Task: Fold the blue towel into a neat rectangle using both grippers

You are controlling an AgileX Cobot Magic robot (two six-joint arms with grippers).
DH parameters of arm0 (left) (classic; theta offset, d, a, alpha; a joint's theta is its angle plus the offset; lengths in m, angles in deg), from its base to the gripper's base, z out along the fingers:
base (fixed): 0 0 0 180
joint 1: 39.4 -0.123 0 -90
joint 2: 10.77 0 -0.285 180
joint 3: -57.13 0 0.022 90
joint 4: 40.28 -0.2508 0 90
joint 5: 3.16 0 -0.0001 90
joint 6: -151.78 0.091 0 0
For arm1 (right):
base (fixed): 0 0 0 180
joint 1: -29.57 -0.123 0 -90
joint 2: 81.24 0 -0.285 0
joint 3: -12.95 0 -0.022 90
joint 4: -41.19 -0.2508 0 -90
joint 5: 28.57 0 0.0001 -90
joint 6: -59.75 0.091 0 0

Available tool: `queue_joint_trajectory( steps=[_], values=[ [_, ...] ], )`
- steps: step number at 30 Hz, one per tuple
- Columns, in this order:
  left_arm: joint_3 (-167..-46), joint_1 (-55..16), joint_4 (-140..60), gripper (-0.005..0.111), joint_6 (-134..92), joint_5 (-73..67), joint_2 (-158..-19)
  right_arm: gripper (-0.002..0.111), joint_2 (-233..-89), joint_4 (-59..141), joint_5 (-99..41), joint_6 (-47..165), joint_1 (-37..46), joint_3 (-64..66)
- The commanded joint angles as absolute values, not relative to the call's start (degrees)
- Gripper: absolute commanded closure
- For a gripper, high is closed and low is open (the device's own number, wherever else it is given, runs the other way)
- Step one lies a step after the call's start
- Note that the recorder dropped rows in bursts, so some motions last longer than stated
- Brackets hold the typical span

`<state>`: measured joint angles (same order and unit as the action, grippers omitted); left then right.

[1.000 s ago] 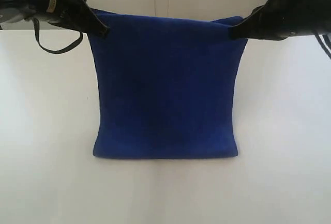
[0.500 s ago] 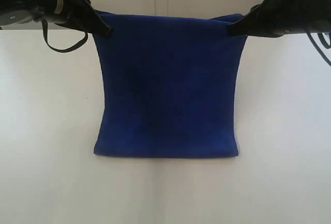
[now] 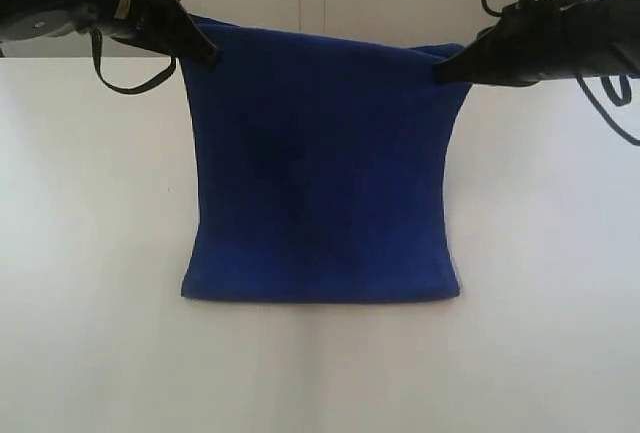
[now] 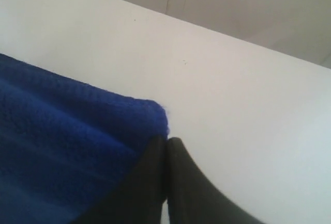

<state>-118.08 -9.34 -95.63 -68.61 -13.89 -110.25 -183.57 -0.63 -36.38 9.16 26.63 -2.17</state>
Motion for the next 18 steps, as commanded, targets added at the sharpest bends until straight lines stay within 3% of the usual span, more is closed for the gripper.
queue_joint_trajectory(
  steps=[1,18],
  values=[
    [-118.41,-11.52,-96.89,0.107,-68.44,-15.12,-110.9,0.108,-183.95,-0.44,-34.15,8.29,26.68,-0.75],
    [-120.88,-11.94,-96.81,0.107,-68.33,-14.76,-111.73,0.108,-185.58,-0.33,-33.4,8.29,26.68,0.53]
  ],
)
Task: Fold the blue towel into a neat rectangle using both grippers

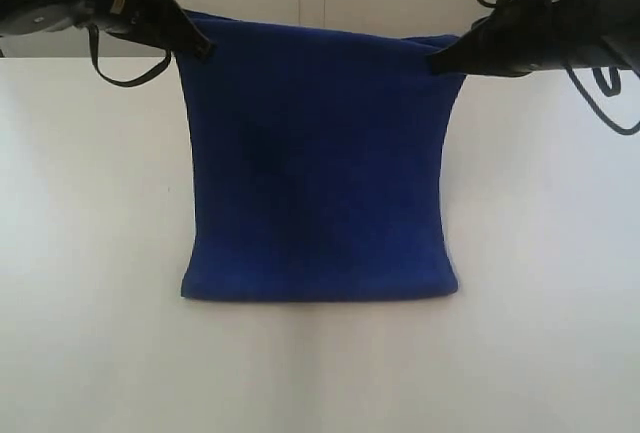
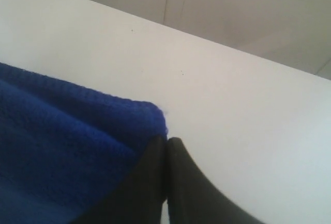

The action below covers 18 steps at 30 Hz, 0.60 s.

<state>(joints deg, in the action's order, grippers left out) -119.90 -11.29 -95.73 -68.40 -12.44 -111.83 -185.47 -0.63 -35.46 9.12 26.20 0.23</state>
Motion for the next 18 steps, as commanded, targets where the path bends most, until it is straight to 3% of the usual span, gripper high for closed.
queue_joint_trajectory(
  steps=[1,18],
  values=[
    [-121.0,-11.94,-96.81,0.107,-68.33,-14.92,-111.95,0.108,-185.58,-0.33,-33.05,8.29,26.68,0.53],
    [-121.12,-14.19,-98.18,0.107,-68.67,-11.53,-115.96,0.108,-189.06,-0.33,-31.72,8.29,26.68,2.64]
  ],
)
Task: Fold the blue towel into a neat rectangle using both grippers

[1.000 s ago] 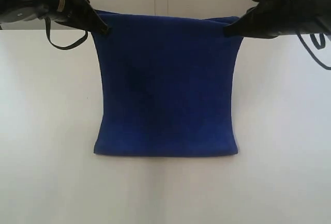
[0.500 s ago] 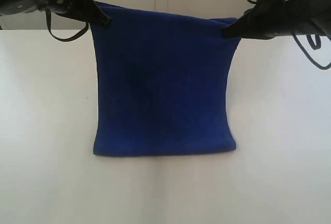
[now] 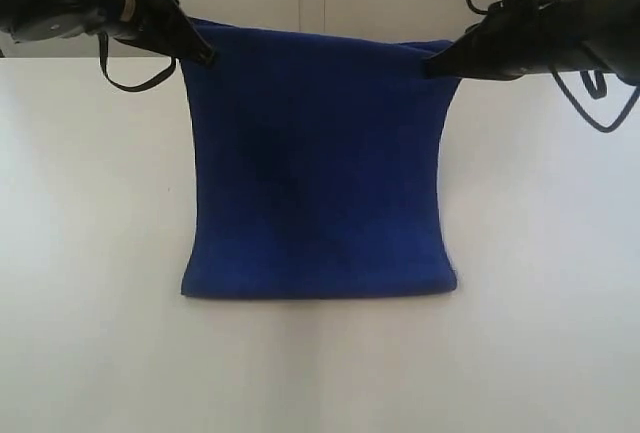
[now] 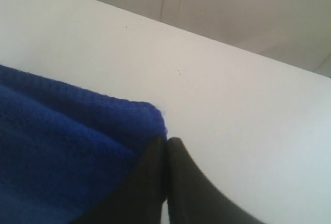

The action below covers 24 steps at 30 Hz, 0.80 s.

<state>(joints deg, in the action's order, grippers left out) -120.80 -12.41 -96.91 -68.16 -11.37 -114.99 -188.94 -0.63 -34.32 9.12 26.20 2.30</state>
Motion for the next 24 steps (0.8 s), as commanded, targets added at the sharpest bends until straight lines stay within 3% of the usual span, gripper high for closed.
queue_joint_trajectory(
  steps=[1,24],
  values=[
    [-121.12,-14.44,-98.18,0.107,-68.67,-11.1,-116.31,0.108,-189.18,-0.33,-31.59,8.29,26.68,2.64],
    [-121.52,-14.94,-101.72,0.107,-68.22,-5.9,-123.87,0.108,-197.12,-0.33,-24.69,8.29,26.68,3.3]
  ],
)
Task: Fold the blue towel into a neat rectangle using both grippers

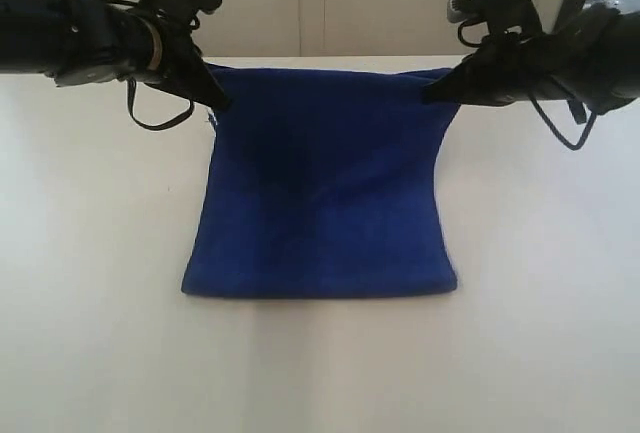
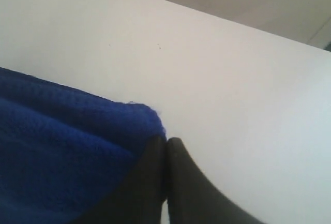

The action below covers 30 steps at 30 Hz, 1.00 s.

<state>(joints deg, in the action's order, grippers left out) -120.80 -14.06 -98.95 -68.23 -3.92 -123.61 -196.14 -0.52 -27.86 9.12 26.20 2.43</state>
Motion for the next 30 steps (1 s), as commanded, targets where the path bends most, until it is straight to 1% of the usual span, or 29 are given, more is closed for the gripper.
queue_joint_trajectory(
  steps=[1,8,14,24,30],
  values=[
    [-121.82,-15.27,-101.72,0.107,-68.22,-5.91,-124.12,0.108,-197.55,-0.33,-25.07,8.29,26.6,3.8],
    [-124.27,-16.87,-101.72,0.107,-68.5,-5.55,-126.55,0.108,-199.89,-0.2,-24.27,8.29,25.4,6.64],
    [-124.5,-17.12,-102.09,0.107,-67.78,-1.63,-129.51,0.108,-203.08,-0.2,-21.9,8.29,25.27,7.08],
    [-128.34,-18.68,-102.2,0.107,-65.54,-1.77,-132.2,0.108,-205.58,-0.1,-18.62,8.38,24.36,7.49],
    [-128.37,-20.12,-102.2,0.107,-65.54,-1.3,-132.23,0.108,-208.48,-0.1,-18.36,8.52,23.37,11.32]
  ],
)
